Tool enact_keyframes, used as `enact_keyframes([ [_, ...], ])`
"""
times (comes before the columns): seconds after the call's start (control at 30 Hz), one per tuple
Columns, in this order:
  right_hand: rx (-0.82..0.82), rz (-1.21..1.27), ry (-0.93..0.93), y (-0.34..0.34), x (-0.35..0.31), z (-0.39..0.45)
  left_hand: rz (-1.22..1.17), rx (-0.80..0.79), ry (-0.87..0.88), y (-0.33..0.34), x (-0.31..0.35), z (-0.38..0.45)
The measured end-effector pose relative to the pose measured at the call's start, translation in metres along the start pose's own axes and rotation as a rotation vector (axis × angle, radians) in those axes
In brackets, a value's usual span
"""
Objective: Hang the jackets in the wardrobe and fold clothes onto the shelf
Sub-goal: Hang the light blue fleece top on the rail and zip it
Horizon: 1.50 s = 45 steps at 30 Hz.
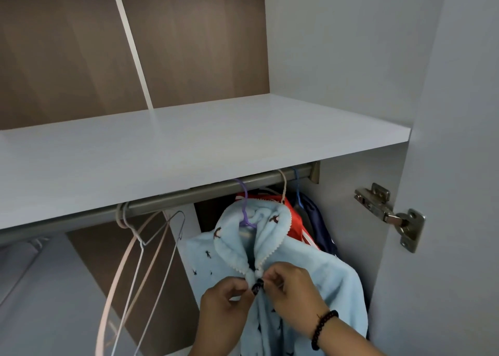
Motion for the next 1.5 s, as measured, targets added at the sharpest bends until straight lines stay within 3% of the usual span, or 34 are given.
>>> enact_keyframes([
  [0.13, -0.015, -0.002, -0.005, 0.006, -0.009, 0.002, -0.109, -0.034, -0.053, -0.01, -0.006, 0.001],
  [0.2, -0.037, 0.002, -0.012, 0.007, -0.011, 0.003, -0.236, -0.133, -0.115, -0.012, -0.008, 0.001],
  [0.3, -0.085, -0.016, -0.023, 0.004, -0.013, 0.004, -0.302, -0.247, -0.075, -0.014, -0.003, 0.003],
  [0.43, -0.102, 0.026, -0.001, -0.003, -0.017, 0.002, -0.294, -0.201, 0.056, -0.014, 0.006, 0.002],
  [0.6, -0.112, 0.305, 0.151, -0.01, -0.013, -0.006, -0.218, -0.152, 0.167, -0.01, 0.003, 0.007],
  [0.77, 0.011, 0.466, 0.257, -0.007, -0.008, -0.009, -0.159, -0.131, 0.202, -0.013, 0.003, 0.015],
  [1.27, 0.084, 0.312, 0.253, -0.006, -0.004, -0.012, -0.181, -0.141, 0.131, -0.007, 0.002, 0.018],
  [1.5, 0.072, 0.24, 0.209, -0.002, -0.006, -0.014, -0.037, -0.094, 0.268, -0.009, 0.01, 0.02],
])
Point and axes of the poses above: each hand's wrist, its own z-axis towards the middle knuckle, its own y-axis out of the palm, x = y × z, the point moved 4 cm from there along z, towards the middle knuckle, and after that the axes turned 14 degrees about z, right-handed, at the moved point
